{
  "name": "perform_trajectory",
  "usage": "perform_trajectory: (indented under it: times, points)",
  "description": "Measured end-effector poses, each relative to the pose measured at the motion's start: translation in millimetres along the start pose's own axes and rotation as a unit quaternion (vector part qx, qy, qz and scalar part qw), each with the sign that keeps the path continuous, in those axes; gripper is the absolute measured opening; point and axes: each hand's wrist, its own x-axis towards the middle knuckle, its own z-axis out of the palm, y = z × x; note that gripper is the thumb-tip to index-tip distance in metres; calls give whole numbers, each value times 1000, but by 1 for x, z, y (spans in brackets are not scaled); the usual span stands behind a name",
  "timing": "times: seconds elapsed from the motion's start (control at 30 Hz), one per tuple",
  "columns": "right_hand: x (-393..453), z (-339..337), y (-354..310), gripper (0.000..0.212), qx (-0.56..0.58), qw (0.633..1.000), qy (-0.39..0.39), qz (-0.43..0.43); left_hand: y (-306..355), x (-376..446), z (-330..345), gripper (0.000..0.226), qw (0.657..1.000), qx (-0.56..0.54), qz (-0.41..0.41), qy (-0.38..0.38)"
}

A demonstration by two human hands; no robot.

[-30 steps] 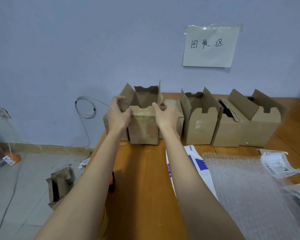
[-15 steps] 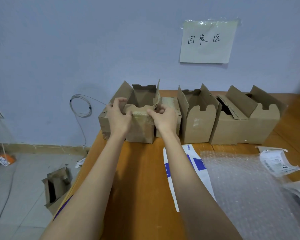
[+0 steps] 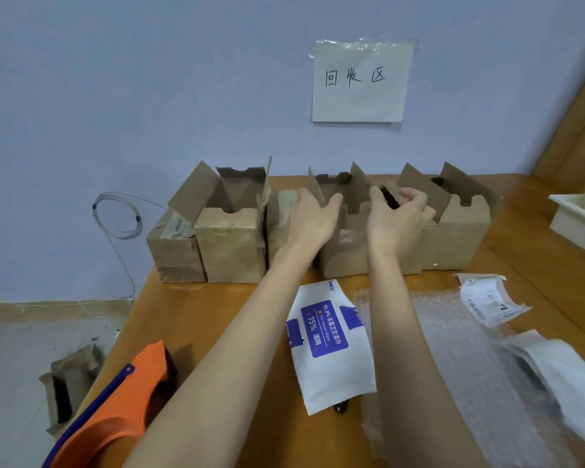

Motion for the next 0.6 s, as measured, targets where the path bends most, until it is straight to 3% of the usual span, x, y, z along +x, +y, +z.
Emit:
perform_trajectory:
  times: [0.07,0.17,0.27,0.5,0.6]
  points:
    - [4,2,9,44,-51,998,-34,15,-2,9,13,69,999,35,-39,5]
    - [5,4,19,40,-85,994,-62,8,-2,14,21,57,990,122,-37,56]
    - [5,4,25,36,-95,993,-65,-6,-3,14,22,42,994,85,-14,64]
    - [6,0,23,49,-82,996,-43,-11,-5,12,20,38,989,62,28,133]
    - [2,-4,20,45,-78,997,-30,-4,-2,7,18,45,986,40,47,157]
